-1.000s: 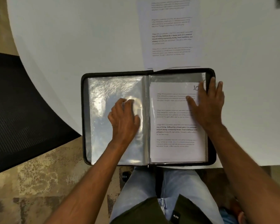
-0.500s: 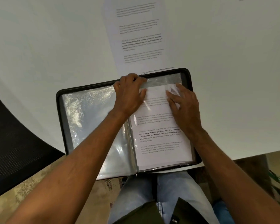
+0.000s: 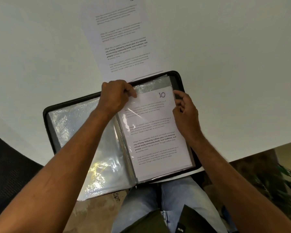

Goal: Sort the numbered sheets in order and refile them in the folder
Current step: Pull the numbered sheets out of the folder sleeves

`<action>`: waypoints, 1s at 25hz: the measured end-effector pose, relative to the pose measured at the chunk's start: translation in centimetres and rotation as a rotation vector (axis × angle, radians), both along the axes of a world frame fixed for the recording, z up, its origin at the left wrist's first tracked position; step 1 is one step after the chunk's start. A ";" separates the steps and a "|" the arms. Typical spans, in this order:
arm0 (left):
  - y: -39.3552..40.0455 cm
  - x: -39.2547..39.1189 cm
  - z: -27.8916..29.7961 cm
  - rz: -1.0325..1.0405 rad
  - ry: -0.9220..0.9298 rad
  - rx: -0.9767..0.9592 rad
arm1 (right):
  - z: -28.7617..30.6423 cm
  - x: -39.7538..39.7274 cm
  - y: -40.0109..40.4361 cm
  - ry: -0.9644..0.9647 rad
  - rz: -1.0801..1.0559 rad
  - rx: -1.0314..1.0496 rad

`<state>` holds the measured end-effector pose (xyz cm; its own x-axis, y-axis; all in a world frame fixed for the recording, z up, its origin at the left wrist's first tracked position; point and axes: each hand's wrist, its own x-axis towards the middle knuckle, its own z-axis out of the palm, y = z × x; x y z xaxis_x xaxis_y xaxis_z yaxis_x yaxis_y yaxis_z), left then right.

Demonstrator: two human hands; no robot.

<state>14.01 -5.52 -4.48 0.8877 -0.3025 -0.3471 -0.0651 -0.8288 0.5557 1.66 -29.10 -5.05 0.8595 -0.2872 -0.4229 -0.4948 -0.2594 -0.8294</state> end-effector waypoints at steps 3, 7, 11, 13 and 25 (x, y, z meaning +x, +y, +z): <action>-0.6 0.8 0.0 -0.053 0.055 0.025 | -0.2 0.0 -0.1 0.039 -0.047 0.048; -1.5 1.2 0.2 -0.111 0.094 0.057 | 0.0 0.2 0.4 0.067 -0.092 0.095; -2.1 1.1 0.1 -0.197 0.096 0.096 | 0.2 0.5 0.9 0.061 -0.097 0.124; -2.3 1.1 0.0 -0.197 0.116 0.102 | 0.3 0.4 0.9 0.066 -0.101 0.138; -2.5 4.0 1.6 0.274 -0.171 0.073 | -0.1 -0.8 -1.4 0.097 -0.085 0.167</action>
<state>18.00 -8.01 -2.90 0.9800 -0.0244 -0.1976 0.0782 -0.8656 0.4945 0.86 -30.54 -5.11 0.7879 -0.2758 -0.5506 -0.5890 -0.0763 -0.8045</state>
